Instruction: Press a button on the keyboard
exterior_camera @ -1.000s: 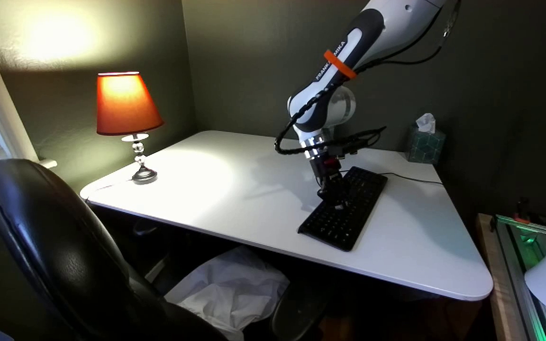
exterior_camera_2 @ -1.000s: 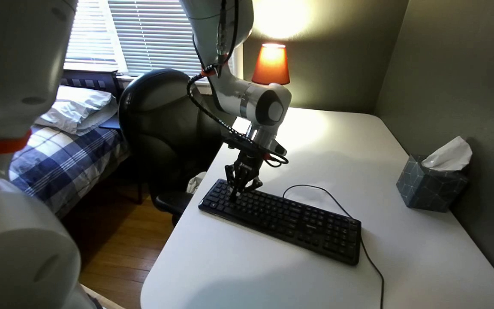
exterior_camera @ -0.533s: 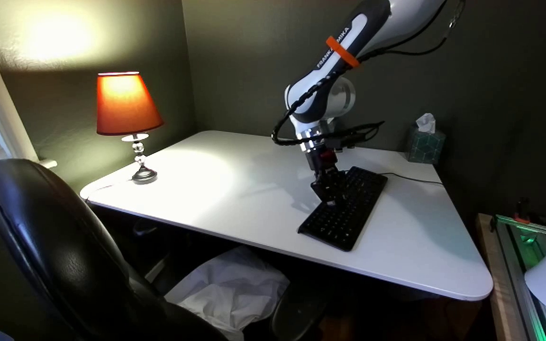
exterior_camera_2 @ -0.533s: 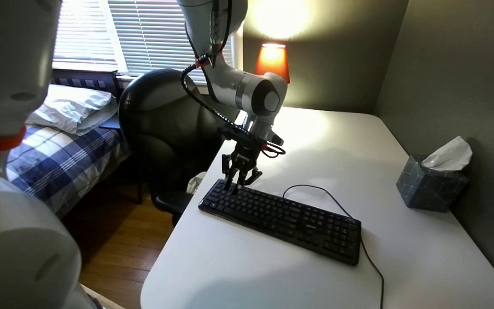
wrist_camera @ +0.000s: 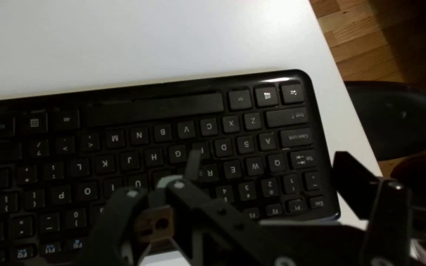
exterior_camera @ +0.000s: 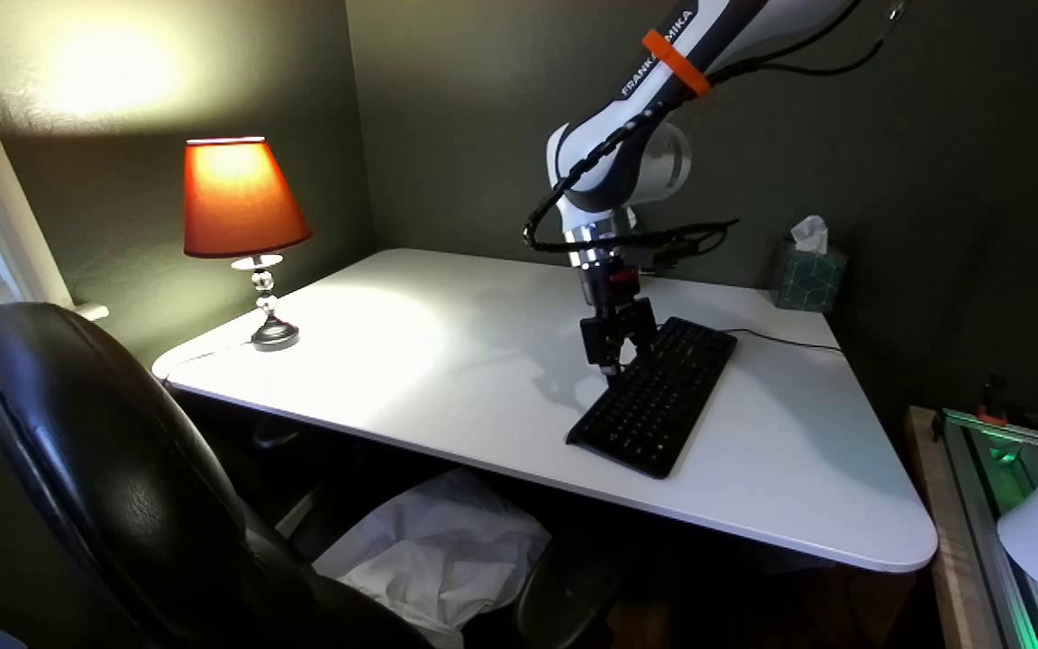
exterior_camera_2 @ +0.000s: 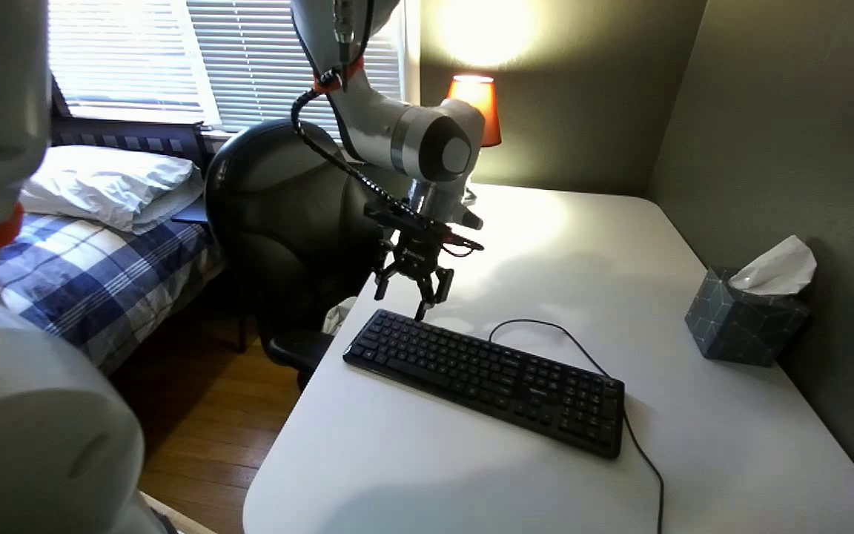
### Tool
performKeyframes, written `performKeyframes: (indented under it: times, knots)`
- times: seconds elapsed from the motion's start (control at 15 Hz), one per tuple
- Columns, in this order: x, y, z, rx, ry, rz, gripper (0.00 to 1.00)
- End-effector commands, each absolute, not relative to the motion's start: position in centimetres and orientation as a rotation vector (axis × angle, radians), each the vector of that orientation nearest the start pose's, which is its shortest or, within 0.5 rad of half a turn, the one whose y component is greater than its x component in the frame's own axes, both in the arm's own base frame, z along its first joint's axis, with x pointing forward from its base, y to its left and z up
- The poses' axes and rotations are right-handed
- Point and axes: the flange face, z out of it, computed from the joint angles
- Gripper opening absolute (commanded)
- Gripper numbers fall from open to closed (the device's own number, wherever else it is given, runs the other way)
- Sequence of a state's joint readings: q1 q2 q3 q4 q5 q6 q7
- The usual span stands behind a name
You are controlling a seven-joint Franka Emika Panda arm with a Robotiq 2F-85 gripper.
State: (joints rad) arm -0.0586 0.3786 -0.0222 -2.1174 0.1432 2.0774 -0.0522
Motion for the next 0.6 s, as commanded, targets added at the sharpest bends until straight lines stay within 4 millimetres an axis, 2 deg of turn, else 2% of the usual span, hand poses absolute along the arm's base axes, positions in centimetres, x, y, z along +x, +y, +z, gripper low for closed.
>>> performKeyframes:
  times: [0.0,0.53]
  knots:
    - [51.2,-2.8,22.5,-2.995,0.184,0.518,1.00]
    - [49.3,-2.6,26.3,-3.061,0.195,0.342,1.00]
